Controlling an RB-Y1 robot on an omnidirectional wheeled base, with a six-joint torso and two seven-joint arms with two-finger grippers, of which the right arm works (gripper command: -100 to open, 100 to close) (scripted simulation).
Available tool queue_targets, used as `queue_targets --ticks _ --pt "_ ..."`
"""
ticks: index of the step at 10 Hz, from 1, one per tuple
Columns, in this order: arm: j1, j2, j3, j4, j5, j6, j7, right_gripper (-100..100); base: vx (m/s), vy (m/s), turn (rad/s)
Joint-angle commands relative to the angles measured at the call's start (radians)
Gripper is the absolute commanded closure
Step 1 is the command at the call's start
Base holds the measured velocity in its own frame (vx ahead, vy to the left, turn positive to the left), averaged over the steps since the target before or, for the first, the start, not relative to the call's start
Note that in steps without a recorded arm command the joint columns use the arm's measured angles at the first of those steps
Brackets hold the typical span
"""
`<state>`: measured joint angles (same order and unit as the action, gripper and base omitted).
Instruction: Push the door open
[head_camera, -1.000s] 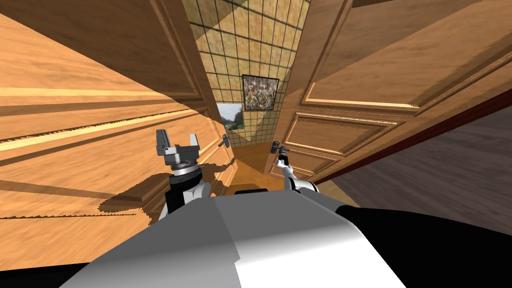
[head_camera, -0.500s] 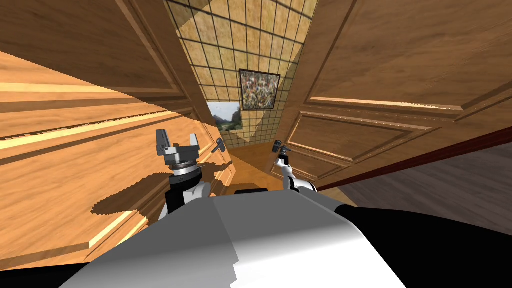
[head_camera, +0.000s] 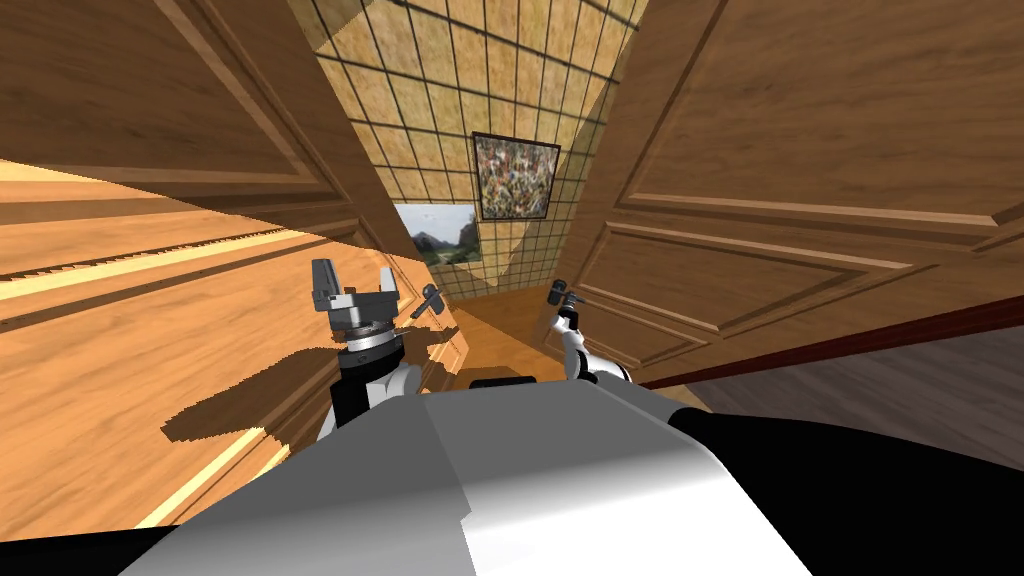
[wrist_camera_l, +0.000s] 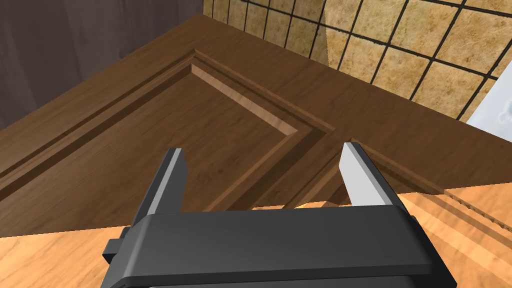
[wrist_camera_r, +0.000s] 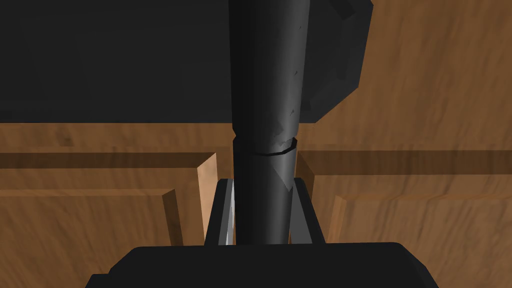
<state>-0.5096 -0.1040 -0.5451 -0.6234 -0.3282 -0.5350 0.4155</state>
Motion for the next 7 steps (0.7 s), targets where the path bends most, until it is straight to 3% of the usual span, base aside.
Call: queue_targets --ticks 1,2,4,6,7 --pt "-0.007 -0.003 -0.032 0.004 -0.009 -0.028 0.028 100 0.126 -0.020 -0.023" --pt "-0.007 -0.003 -0.032 0.004 -0.009 -0.028 0.028 100 0.098 -0.018 -0.007" --pt "-0.018 0.010 -0.074 0.009 -0.021 -0.044 0.069 100 0.147 -0.022 -0.037" --pt "-0.021 0.014 -0.084 0.010 -0.025 -0.048 0.080 100 0.134 -0.009 -0.032" --pt "-0.028 0.024 -0.114 0.014 -0.033 -0.060 0.109 100 0.131 -0.017 -0.034"
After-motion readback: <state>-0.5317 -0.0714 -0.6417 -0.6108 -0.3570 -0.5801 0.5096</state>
